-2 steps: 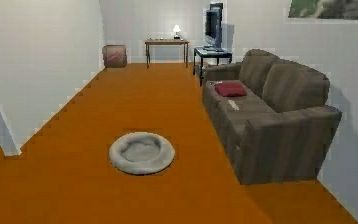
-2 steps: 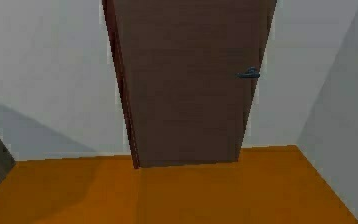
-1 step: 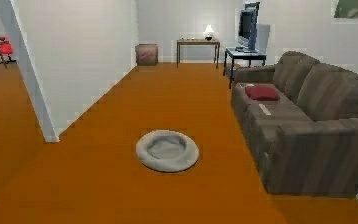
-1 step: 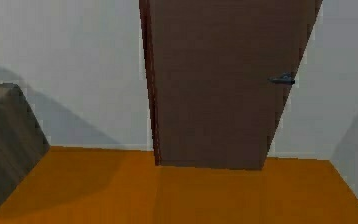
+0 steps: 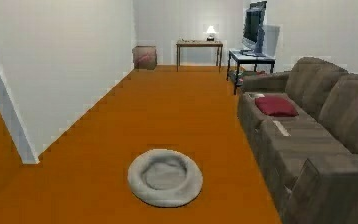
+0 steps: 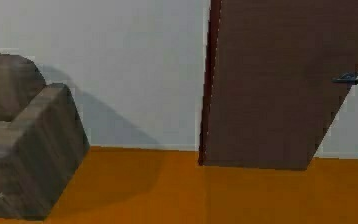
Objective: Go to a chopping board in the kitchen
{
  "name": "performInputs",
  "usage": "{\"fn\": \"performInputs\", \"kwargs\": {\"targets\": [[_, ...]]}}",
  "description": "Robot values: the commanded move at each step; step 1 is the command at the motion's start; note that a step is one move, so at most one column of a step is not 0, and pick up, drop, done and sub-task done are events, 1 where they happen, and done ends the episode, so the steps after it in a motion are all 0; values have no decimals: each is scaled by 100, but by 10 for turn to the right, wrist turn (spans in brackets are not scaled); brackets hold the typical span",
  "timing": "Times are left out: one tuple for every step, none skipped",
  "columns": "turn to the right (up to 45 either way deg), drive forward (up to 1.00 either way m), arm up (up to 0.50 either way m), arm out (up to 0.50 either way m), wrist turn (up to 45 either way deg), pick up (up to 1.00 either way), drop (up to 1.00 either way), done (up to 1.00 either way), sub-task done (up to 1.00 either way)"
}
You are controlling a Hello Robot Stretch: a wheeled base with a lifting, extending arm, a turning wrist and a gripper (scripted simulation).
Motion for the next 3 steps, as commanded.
{"fn": "performInputs", "kwargs": {"targets": [[-450, 0, 0, 0, 0, 0, 0, 0, 0], [0, 100, 0, 0, 0, 0, 0, 0, 0], [-60, 0, 0, 0, 0, 0, 0, 0, 0]]}}
